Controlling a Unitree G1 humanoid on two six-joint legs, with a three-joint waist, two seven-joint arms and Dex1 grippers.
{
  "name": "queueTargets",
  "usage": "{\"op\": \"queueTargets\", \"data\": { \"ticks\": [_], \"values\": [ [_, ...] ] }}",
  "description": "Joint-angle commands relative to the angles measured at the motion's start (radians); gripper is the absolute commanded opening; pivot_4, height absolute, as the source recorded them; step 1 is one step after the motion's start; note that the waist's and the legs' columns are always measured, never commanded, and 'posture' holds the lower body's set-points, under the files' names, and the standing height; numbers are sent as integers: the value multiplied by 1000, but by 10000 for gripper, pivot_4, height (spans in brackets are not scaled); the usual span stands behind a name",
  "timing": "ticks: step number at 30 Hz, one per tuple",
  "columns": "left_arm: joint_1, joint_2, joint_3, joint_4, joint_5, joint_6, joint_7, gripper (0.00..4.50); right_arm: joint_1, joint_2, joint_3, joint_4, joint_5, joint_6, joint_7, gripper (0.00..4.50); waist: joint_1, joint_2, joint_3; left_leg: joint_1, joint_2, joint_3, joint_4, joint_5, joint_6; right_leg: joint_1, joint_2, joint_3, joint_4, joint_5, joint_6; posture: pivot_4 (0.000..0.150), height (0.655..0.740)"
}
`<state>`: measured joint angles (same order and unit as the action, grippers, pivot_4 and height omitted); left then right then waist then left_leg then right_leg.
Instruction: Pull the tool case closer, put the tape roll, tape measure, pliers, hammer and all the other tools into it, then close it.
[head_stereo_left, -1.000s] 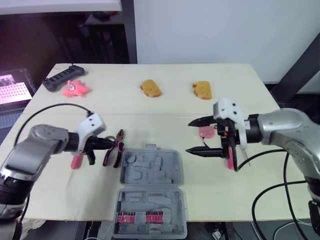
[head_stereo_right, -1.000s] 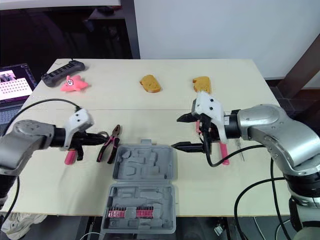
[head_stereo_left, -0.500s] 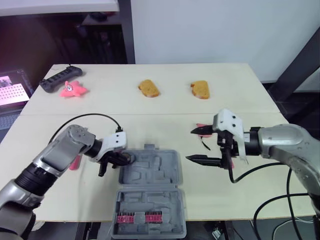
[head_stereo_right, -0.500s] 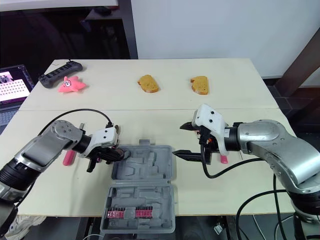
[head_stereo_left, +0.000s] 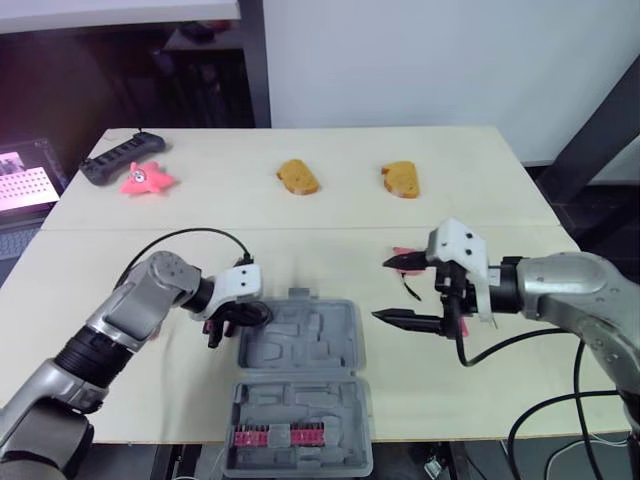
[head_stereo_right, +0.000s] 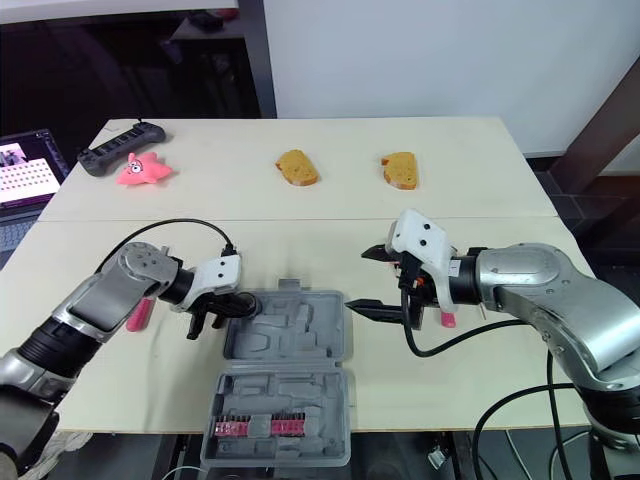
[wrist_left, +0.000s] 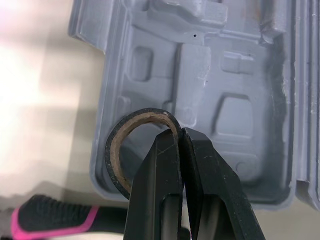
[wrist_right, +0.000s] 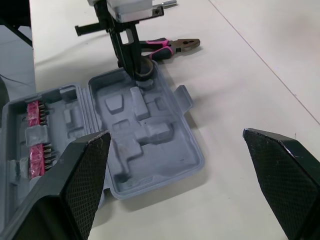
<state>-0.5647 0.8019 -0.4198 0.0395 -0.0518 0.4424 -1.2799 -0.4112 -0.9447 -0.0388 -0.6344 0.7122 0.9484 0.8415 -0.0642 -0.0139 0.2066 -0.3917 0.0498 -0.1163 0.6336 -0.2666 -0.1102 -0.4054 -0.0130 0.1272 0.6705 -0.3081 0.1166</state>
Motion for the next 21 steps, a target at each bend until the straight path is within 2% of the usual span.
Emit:
{"op": "queueTargets", "data": {
  "ticks": [1,21],
  "values": [
    [-6,-11,15,7,12,-36,5,387,-10,-9,-28,-27,8,-17,-2,45000,0,0,0,0,0,0,0,0,0,0,0,0,0,0,0,1500,7400],
    [-3,-43,23,35,41,-39,29,387,-28,-6,-13,-17,4,-18,0,45000,1,0,0,0,0,0,1,0,0,0,0,0,1,0,0,1500,7400]
  ]
}}
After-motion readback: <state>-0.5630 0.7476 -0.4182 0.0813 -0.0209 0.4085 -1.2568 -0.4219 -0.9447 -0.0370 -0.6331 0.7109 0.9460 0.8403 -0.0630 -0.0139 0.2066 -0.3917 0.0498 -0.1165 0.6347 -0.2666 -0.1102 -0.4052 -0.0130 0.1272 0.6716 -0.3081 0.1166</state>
